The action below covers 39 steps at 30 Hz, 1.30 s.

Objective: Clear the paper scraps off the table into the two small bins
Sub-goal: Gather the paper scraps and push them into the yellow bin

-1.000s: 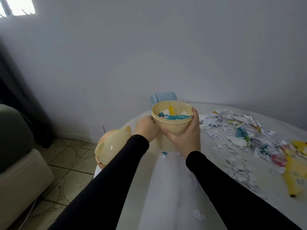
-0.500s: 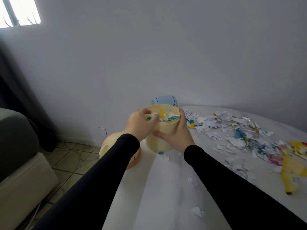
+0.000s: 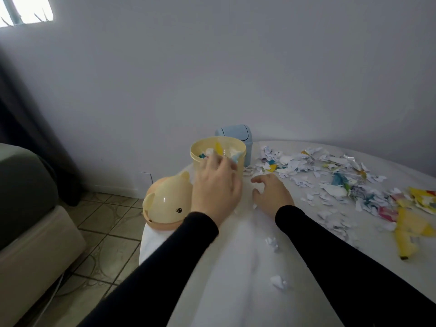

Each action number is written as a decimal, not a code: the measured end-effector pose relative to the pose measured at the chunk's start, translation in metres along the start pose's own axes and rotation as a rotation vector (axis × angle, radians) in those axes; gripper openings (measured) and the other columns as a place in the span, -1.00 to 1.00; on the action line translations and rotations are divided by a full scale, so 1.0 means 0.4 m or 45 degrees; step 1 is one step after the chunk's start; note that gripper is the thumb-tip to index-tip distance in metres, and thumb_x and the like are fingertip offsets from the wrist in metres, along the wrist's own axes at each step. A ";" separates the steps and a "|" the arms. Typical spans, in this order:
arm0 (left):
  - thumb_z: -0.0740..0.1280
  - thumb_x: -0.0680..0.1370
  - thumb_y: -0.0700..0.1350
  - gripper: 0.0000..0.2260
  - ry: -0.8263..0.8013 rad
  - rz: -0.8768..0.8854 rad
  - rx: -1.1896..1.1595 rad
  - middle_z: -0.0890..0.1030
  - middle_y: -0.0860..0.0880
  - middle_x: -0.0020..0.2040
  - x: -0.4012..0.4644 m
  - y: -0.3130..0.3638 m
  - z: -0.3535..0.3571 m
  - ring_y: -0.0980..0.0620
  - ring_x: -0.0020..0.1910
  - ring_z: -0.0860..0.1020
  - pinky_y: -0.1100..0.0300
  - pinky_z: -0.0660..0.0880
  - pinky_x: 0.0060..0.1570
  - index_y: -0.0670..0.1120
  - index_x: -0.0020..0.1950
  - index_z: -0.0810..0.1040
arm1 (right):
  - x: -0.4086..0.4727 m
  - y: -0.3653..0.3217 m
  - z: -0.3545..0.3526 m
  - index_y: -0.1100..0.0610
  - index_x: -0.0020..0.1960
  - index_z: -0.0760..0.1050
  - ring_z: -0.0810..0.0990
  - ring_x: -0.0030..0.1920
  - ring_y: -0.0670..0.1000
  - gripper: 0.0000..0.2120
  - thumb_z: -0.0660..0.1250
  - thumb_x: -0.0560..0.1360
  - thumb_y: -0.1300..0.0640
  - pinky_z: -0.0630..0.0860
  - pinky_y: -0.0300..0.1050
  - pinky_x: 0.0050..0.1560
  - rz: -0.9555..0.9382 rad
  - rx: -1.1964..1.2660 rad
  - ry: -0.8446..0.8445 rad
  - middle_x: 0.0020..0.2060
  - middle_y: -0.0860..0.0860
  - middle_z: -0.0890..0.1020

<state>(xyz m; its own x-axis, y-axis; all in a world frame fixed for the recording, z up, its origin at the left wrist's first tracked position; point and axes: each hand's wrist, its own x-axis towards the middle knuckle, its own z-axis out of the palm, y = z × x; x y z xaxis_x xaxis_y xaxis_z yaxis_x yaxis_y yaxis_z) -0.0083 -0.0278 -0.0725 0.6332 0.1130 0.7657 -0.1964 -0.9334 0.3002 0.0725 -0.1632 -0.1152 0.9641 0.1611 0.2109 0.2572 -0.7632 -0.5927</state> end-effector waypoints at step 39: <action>0.18 0.56 0.09 -0.61 -0.802 -0.191 0.047 0.45 -0.07 0.29 -0.103 0.103 0.200 -0.12 0.28 0.34 0.06 0.27 0.23 0.01 0.35 0.42 | 0.091 0.039 -0.086 -0.02 0.28 0.46 0.43 0.26 0.03 -0.53 0.25 0.39 0.23 0.38 -0.01 0.30 -0.066 -0.042 -0.199 0.24 0.00 0.45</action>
<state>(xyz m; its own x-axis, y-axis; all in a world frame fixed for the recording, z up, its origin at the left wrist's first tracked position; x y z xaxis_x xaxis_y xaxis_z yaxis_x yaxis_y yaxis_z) 0.0174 -0.0982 -0.1371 0.9719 0.0320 0.2332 -0.0531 -0.9353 0.3498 0.1094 -0.1909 -0.0902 0.9488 0.2940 0.1153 0.3068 -0.7710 -0.5581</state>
